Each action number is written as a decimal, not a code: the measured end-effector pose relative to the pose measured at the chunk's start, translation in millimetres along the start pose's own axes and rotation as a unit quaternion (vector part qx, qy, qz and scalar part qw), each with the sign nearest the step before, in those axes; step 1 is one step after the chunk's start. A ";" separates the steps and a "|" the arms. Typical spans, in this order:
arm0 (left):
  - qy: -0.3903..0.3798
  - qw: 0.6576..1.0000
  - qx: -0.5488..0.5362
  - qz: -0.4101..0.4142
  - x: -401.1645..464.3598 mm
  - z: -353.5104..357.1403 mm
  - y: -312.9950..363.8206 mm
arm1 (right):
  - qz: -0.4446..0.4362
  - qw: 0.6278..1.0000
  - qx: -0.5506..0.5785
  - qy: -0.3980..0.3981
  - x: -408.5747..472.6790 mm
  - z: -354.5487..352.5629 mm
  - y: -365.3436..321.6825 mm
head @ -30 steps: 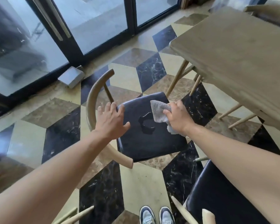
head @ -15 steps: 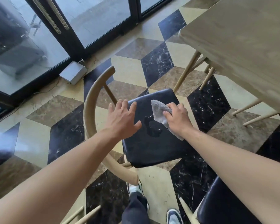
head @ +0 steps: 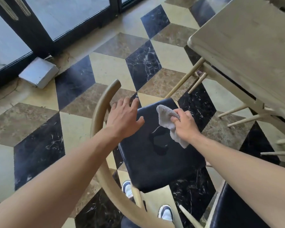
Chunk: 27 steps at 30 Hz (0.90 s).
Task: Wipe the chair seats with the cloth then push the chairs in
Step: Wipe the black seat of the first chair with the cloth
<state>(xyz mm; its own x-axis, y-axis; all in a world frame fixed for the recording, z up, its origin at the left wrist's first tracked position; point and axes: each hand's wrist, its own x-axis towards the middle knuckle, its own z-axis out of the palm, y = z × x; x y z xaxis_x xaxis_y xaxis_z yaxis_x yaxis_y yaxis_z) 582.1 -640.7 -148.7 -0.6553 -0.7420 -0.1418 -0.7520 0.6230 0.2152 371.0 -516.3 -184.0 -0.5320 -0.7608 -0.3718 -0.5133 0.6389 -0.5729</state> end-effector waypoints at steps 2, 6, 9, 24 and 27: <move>0.038 0.998 -0.033 0.031 7.3 -8.2 -9.6 | 0.012 1.000 0.008 0.014 5.9 -2.6 -4.3; 0.122 0.984 -0.111 0.061 23.1 -28.7 -35.0 | -0.006 0.999 0.040 0.031 18.9 2.0 -38.6; 0.134 0.982 -0.125 0.041 26.4 -42.8 -56.5 | -0.046 0.995 0.088 0.025 25.8 15.1 -85.2; 0.023 0.896 -0.368 -0.247 -63.1 -65.1 -150.9 | -0.178 0.971 -0.155 -0.020 13.7 106.2 -246.5; 0.104 0.891 -0.342 -0.279 -69.1 -64.4 -153.9 | -0.214 0.966 -0.143 -0.001 -9.8 110.8 -237.8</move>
<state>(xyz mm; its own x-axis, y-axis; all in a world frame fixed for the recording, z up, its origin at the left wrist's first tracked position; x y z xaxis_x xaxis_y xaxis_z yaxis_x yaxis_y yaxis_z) 747.8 -701.3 -109.8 -0.1117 -0.9632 -0.2445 -0.6906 -0.1017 0.7161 572.9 -673.4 -125.0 -0.2276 -0.9626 -0.1471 -0.8518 0.2701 -0.4489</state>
